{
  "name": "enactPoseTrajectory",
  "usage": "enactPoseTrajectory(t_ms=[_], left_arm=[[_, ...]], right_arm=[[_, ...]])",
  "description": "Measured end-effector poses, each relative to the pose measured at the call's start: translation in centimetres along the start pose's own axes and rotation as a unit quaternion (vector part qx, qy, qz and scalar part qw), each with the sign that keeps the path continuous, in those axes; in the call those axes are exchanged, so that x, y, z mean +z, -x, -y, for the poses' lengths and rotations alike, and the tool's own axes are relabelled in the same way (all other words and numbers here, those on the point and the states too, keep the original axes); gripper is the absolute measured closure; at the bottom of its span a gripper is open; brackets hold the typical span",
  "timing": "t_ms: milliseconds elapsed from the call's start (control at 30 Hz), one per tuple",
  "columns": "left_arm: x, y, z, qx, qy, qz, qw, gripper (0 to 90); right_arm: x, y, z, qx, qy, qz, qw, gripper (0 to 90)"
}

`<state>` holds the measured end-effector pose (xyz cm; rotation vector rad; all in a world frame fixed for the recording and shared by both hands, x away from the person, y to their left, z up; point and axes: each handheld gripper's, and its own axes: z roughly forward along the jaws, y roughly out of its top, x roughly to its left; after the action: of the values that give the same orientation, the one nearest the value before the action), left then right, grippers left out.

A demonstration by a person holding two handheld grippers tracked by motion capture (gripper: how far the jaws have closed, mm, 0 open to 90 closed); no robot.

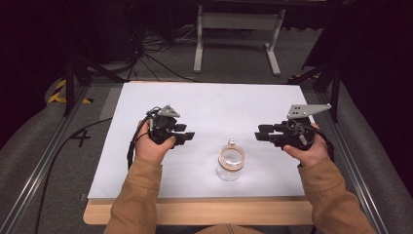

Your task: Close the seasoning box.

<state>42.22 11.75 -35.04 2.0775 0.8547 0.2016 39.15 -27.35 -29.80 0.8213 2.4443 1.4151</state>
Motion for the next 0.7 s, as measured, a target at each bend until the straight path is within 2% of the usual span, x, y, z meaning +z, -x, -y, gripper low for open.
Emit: enactPoseTrajectory(t_ms=[133,300,533,600,700], left_arm=[[-0.6,-0.5,0.6,-0.011,0.001,-0.011,0.9999,51.5],[-0.6,-1.2,1.0,-0.010,0.003,-0.024,0.9997,48.6],[0.1,-2.6,1.7,-0.013,-0.002,-0.033,0.9994,46.5],[0.3,-3.1,1.9,-0.013,-0.015,-0.040,0.9990,45.2],[0.7,-3.6,2.3,-0.026,-0.019,-0.044,0.9985,42.9]], right_arm=[[-0.4,1.6,0.1,0.011,0.009,0.024,0.9996,59.5],[-0.9,3.6,0.8,0.025,0.017,0.058,0.9979,55.4],[-1.0,6.8,2.6,0.052,0.001,0.095,0.9941,47.8],[-1.1,7.6,3.1,0.063,-0.006,0.100,0.9930,45.6],[-1.1,9.0,4.1,0.075,-0.018,0.107,0.9912,44.4]])
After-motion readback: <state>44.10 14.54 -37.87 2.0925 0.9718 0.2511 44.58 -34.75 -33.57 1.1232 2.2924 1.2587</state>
